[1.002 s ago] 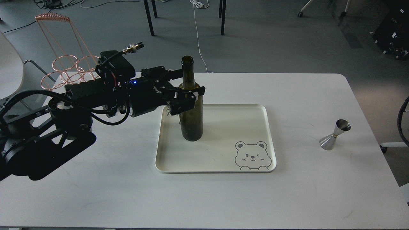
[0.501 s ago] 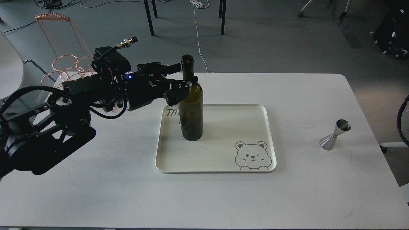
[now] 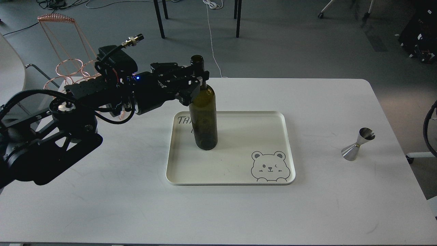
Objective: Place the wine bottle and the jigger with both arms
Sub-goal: 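Lift the green wine bottle and carry it toward the copper rack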
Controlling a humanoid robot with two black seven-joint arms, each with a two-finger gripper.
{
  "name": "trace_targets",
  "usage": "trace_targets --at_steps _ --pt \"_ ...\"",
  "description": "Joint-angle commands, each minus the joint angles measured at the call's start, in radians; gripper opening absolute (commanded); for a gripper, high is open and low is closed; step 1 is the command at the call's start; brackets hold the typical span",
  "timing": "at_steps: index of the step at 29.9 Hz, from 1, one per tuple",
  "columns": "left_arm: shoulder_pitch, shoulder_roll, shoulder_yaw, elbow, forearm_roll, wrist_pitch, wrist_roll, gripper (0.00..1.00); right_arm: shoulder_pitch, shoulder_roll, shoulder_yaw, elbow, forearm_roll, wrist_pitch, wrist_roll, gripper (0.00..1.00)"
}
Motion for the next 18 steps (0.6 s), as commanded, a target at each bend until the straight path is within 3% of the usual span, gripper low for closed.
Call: trace_targets --at_steps 1,13,18 --pt "-0.005 0.022 -0.06 -0.021 -0.036 -0.001 0.0 0.18 0.0 -0.006 -0.001 0.0 0.0 0.0 0.0 0.96" --pt "-0.163 0.399 -0.072 0.01 -0.3 -0.011 -0.018 0.16 0.006 -0.014 -0.001 0.0 0.0 0.0 0.0 0.96" --pt "-0.18 0.433 -0.069 0.126 -0.283 -0.011 -0.034 0.15 0.009 -0.003 -0.001 0.001 0.0 0.0 0.0 0.96"
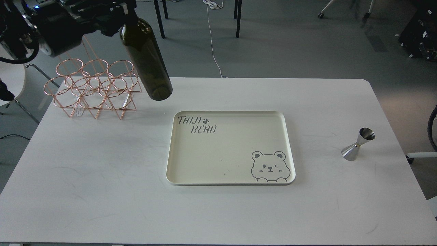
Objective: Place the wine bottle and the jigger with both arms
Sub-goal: 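Lift the green wine bottle and carry it toward the copper rack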
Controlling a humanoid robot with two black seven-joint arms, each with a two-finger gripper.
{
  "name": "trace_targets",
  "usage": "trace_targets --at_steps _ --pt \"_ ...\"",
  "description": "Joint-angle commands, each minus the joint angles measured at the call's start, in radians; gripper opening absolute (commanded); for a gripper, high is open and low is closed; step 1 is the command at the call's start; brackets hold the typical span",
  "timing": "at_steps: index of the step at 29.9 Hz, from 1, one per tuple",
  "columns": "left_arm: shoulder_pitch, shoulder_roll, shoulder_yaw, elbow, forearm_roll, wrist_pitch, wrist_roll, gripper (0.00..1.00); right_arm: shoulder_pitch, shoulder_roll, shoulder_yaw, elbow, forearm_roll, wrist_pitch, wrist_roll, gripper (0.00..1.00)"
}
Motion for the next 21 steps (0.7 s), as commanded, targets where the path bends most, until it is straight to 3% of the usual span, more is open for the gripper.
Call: trace_targets --at_steps 1,7,21 --pt "-0.013 0.015 0.001 0.096 0.01 0.002 -0.004 0.15 0.007 0.007 0.0 0.001 0.0 0.0 0.0 0.96" --pt "-0.011 0.0 0.001 0.229 0.043 0.004 -0.008 0.13 0.02 0.005 -0.001 0.001 -0.002 0.0 0.0 0.96" --pt "-0.01 -0.058 0.073 0.279 0.069 0.018 -0.008 0.13 0.02 -0.006 0.0 0.001 0.0 0.003 0.0 0.96"
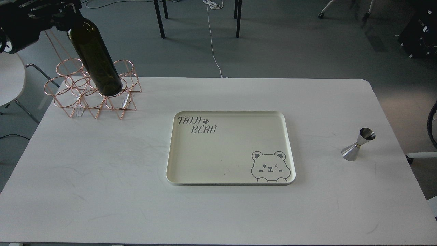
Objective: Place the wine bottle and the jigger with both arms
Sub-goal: 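Lower the bottle into a slot of the copper wine rack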
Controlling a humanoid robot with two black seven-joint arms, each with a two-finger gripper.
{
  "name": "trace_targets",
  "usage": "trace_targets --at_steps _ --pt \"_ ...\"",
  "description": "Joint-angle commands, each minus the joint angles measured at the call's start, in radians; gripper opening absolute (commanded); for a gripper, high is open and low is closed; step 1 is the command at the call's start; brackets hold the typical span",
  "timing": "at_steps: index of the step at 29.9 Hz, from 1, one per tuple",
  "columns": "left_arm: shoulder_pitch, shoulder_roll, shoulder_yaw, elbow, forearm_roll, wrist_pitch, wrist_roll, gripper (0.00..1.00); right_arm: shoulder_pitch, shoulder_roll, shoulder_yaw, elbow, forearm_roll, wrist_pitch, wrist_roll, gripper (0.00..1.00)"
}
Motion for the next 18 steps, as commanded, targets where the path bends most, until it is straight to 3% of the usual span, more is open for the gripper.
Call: trace_targets --at_steps 1,10,18 --pt "0.0 -0.019 0.007 0.022 0.0 0.002 0.0 0.13 0.0 0.001 0.002 0.0 0.001 0.0 0.0 0.96" --pt "0.012 -0.059 0.011 0.085 -0.001 0.01 -0.001 0.16 0.0 0.004 0.002 0.001 0.001 -0.002 0.0 0.96" --pt "0.012 -0.092 0.117 0.138 -0.014 0.054 -0.003 0.22 0.001 0.005 0.002 0.017 0.001 -0.003 0.0 0.96"
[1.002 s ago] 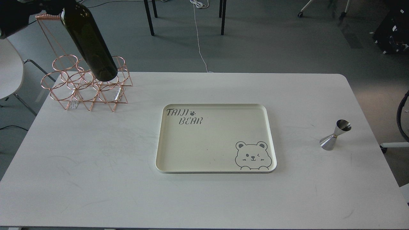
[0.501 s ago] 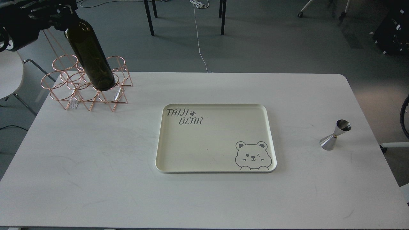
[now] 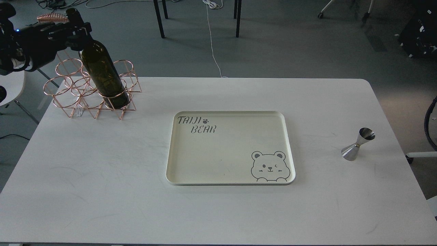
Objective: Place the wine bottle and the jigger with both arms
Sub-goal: 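Lower the bottle into a slot of the copper wine rack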
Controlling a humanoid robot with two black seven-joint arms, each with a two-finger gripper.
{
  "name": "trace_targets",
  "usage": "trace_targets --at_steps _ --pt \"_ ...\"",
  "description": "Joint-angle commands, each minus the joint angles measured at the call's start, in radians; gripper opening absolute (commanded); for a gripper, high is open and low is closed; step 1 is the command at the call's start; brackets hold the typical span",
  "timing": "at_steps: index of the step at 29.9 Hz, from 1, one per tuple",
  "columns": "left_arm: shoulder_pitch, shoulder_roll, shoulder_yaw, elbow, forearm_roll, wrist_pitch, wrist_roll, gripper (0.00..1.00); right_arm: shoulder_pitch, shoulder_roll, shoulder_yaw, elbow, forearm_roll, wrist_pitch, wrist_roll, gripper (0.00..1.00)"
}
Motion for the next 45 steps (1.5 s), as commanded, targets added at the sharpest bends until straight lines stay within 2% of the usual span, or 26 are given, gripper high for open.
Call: trace_targets --at_steps 1,6,10,17,23,24,25,30,32,39,43,45 --pt "0.002 -0.01 0.014 0.012 -0.001 0.018 0.0 0.25 0.0 -0.004 0.0 0.002 0.0 0.0 0.0 0.96" --pt "0.002 -0.034 0.042 0.035 -0.004 0.022 0.001 0.38 0.0 -0.007 0.0 0.002 0.0 0.0 0.0 0.96" --pt "0.002 -0.054 0.048 0.047 -0.011 0.048 0.001 0.74 -0.001 -0.008 0.0 0.002 0.0 0.001 0.0 0.96" --pt "-0.001 -0.057 0.048 0.051 -0.069 0.073 0.0 0.89 -0.001 -0.01 0.0 0.002 0.0 0.001 0.0 0.96" --pt "0.001 -0.057 0.048 0.051 -0.084 0.073 0.0 0.9 -0.001 -0.01 0.0 0.002 0.0 0.001 0.0 0.96" --pt "0.001 -0.057 0.048 0.051 -0.084 0.074 0.0 0.89 -0.003 -0.01 0.0 0.002 0.0 0.001 0.0 0.96" --pt "0.001 -0.057 0.048 0.051 -0.081 0.077 0.0 0.84 -0.001 -0.01 0.0 0.002 0.0 0.001 0.0 0.96" --pt "0.004 -0.054 0.051 0.052 -0.072 0.078 0.003 0.37 -0.003 -0.01 0.0 0.002 0.0 0.001 0.0 0.96" --pt "0.004 -0.051 0.051 0.052 -0.07 0.077 0.001 0.26 -0.003 -0.01 0.0 0.002 0.0 0.001 0.0 0.96" --pt "0.004 -0.053 0.051 0.052 -0.07 0.076 0.0 0.14 -0.003 -0.008 0.0 0.002 0.0 0.001 0.0 0.96" --pt "0.004 -0.056 0.051 0.052 -0.072 0.076 0.004 0.15 -0.001 -0.008 0.0 0.002 0.0 0.001 0.0 0.96" --pt "0.004 -0.057 0.051 0.052 -0.075 0.076 0.009 0.19 -0.003 -0.01 0.0 0.002 0.0 0.001 0.0 0.96"
